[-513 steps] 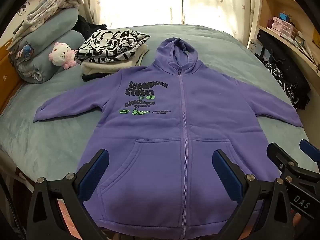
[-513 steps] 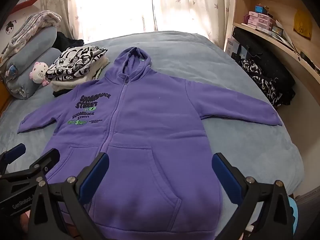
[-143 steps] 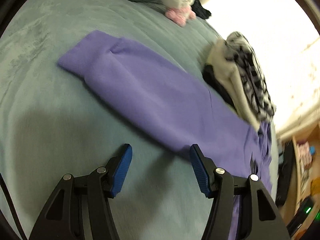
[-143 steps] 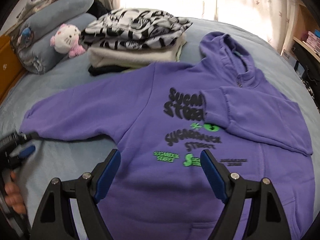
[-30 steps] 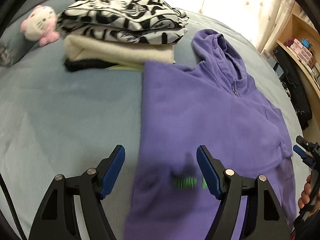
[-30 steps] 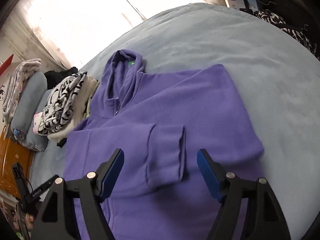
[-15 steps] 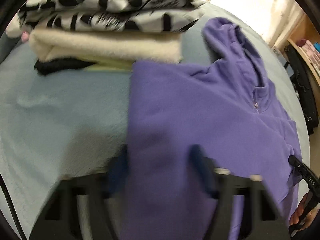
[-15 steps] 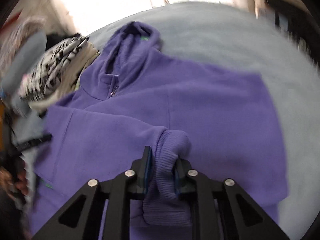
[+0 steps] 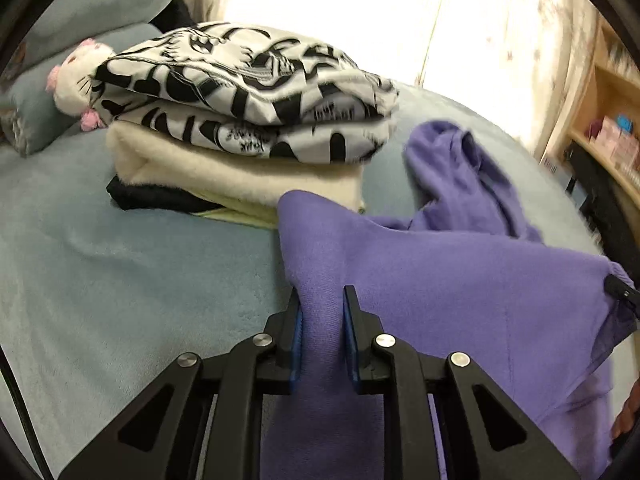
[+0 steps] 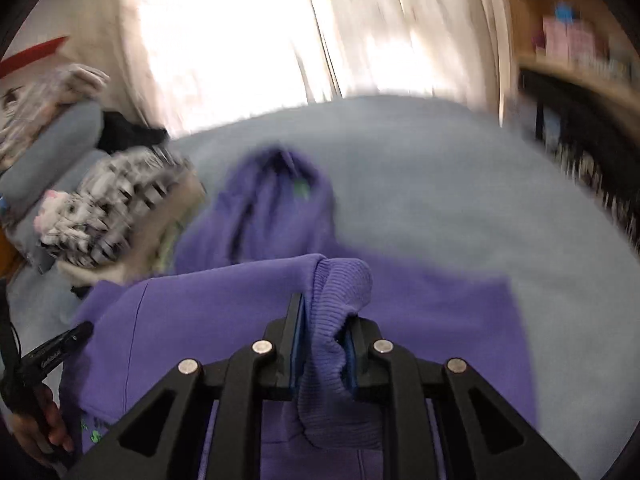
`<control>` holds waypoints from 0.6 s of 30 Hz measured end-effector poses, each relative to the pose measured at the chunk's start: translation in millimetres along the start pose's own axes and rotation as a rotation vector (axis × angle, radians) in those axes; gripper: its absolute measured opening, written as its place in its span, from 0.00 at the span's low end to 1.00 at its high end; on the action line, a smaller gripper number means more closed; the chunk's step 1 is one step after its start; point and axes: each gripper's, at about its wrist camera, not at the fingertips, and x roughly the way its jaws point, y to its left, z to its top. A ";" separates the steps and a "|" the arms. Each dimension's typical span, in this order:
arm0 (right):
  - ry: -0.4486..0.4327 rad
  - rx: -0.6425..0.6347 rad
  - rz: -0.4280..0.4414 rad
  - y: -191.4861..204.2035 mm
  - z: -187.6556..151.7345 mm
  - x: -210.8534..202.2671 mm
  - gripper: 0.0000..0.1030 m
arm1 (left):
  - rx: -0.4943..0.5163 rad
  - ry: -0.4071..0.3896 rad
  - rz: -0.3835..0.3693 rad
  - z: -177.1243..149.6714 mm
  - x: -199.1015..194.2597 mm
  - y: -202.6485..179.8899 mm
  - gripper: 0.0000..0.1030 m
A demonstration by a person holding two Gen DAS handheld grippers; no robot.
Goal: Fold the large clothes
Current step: 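Fold the hoodie side edge inward with the left tool while the right tool holds the cuff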
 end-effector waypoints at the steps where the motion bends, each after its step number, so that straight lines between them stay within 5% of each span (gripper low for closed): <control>1: 0.074 0.020 -0.013 -6.2 -5.1 16.1 0.22 | 0.011 0.026 0.015 -3.5 5.7 -0.9 0.18; 4: 0.203 0.066 -0.054 -22.5 -19.2 41.8 0.37 | -0.009 0.108 0.027 -6.4 22.8 5.7 0.38; 7: 0.191 0.142 -0.047 -35.1 -24.5 32.0 0.50 | -0.055 0.122 0.038 0.9 16.7 16.9 0.53; 14: 0.038 0.115 0.035 -4.4 -16.9 -20.9 0.50 | -0.057 0.030 -0.024 11.9 -31.8 0.9 0.53; 18: 0.082 0.036 0.168 48.4 -29.0 -18.6 0.50 | 0.030 0.093 -0.091 -5.5 -40.5 -39.8 0.53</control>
